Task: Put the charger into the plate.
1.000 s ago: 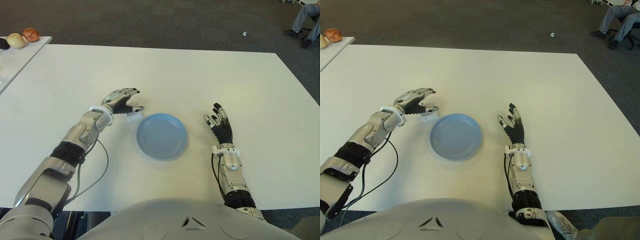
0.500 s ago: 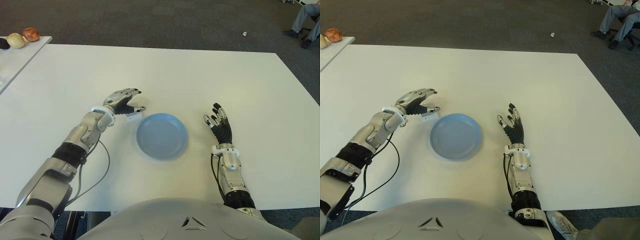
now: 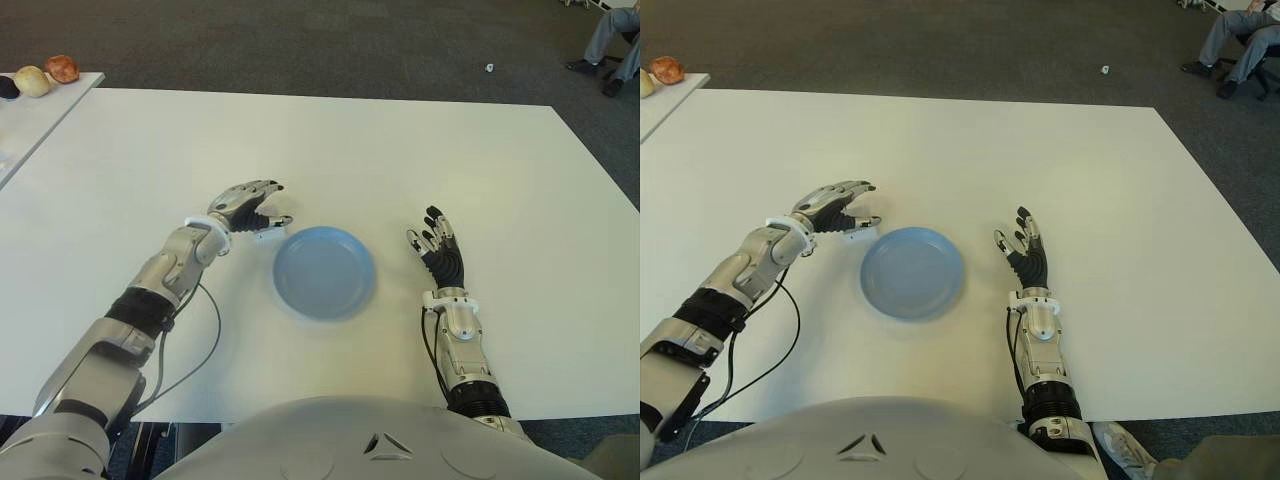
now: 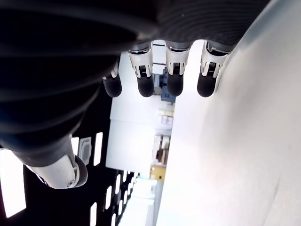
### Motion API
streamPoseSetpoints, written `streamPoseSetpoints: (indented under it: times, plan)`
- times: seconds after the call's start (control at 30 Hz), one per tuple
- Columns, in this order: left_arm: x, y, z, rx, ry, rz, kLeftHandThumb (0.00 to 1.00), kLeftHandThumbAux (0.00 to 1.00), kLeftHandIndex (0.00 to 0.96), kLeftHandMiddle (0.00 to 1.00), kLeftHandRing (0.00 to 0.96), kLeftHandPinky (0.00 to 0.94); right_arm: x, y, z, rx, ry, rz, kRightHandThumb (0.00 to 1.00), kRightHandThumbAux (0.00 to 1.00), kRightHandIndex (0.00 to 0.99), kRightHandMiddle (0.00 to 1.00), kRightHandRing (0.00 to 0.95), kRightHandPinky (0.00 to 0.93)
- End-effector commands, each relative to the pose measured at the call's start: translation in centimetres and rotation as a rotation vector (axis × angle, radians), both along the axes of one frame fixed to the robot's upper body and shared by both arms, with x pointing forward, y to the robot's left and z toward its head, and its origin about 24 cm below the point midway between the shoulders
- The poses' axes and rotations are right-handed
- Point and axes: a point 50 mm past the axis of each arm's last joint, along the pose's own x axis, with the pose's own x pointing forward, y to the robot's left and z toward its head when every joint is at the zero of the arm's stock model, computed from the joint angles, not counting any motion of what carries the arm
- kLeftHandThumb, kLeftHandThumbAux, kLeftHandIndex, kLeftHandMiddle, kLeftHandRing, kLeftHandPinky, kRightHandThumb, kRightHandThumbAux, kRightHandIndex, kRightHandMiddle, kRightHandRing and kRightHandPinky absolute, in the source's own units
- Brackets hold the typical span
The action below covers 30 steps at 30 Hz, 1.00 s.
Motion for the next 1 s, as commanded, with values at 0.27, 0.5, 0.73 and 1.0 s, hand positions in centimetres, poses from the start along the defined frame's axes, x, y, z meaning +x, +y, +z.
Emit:
streamPoseSetpoints:
  times: [0.27,0.5,0.73,1.0]
  plan:
    - [-0.7,0.1,-1.4,0.002,0.050,0.010,0.200,0.195,0.000,0.000,0.000,0.011,-1.6,-0.4,-1.9,0.018,0.094,-0.011,0.013,0.654,0.044,0.077,0.061,0.071]
    - [-0.8,0.2,-1.7,0.005,0.057,0.017,0.200,0.195,0.000,0.000,0.000,0.020,-1.6,-0.6,-2.0,0.012,0.089,0.000,0.013,0.612,0.047,0.088,0.069,0.072]
    - [-0.6,0.6,-2.1,0.013,0.058,0.025,0.192,0.199,0.000,0.000,0.000,0.024,-1.6,-0.7,-2.0,0.008,0.090,0.005,0.010,0.581,0.044,0.086,0.066,0.065]
    - [-0.5,0.7,-2.4,0.024,0.059,0.030,0.186,0.196,0.000,0.000,0.000,0.026,-1.6,-0.9,-2.0,0.006,0.089,0.008,0.017,0.574,0.044,0.083,0.064,0.066]
